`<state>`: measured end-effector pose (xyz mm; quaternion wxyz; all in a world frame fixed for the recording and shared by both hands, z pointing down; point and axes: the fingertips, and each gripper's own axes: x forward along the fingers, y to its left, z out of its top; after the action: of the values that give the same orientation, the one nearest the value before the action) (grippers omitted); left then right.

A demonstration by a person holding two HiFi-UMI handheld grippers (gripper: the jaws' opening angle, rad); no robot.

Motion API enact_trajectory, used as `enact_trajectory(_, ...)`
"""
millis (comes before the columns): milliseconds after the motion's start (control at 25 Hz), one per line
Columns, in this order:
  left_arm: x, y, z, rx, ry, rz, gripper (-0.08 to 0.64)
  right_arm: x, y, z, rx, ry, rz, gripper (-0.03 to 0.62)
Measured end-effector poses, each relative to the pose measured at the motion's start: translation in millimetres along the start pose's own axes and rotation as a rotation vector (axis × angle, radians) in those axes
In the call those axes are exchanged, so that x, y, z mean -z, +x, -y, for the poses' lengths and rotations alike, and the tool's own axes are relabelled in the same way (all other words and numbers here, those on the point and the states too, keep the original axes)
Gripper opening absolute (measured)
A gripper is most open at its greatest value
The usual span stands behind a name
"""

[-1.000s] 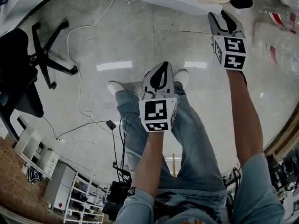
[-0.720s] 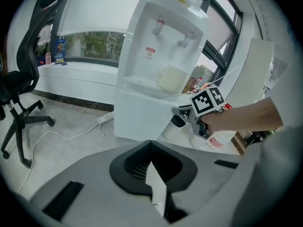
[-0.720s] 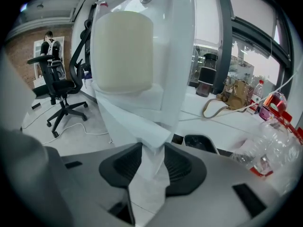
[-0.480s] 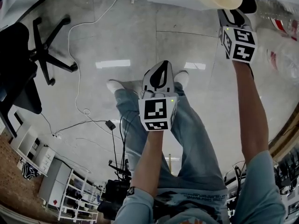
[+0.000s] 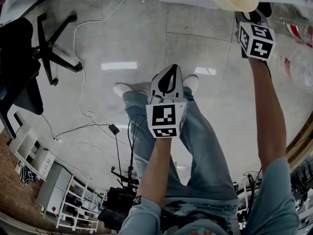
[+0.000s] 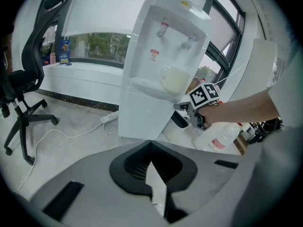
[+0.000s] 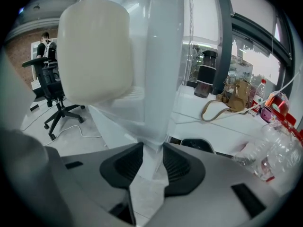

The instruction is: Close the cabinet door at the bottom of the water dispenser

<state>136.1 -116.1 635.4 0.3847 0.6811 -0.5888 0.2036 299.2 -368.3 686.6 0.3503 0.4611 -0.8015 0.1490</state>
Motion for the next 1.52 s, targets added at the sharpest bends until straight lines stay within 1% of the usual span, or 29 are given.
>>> enact_trajectory(240,2,-6,2,0.0,0.0,-0.007,0.011,-5,-1,0,-0.009,0.054,0.011,0.147)
enact_trajectory(360,5,-15,5,0.005,0.003,-0.015,0.011,2,-14,-7,-0.005,0.088,0.013,0.127)
enact_trajectory(600,-2,-34,5,0.015,0.014,-0.007,0.011,15,-53,-38,-0.024,0.148,0.008,0.1)
enact_trajectory(760,-13,-51,2,0.024,0.031,0.008,0.011,15,-84,-70,-0.062,0.197,0.021,0.07)
enact_trajectory(840,-20,-59,-2,0.025,0.043,0.02,0.011,7,-98,-90,-0.086,0.225,0.039,0.06)
enact_trajectory(1040,-39,-84,-8,0.044,0.108,0.053,0.011,-15,-131,-133,-0.138,0.279,0.09,0.044)
enact_trajectory(1240,-59,-108,-21,0.065,0.129,0.09,0.011,-41,-165,-168,-0.161,0.311,0.133,0.035)
enact_trajectory(1320,-71,-118,-24,0.07,0.137,0.105,0.011,-53,-180,-180,-0.172,0.323,0.149,0.034)
enact_trajectory(1400,-89,-129,-26,0.084,0.162,0.131,0.011,-68,-192,-189,-0.168,0.334,0.167,0.032)
enact_trajectory(1520,-117,-148,-32,0.122,0.194,0.17,0.011,-97,-207,-205,-0.167,0.34,0.198,0.031)
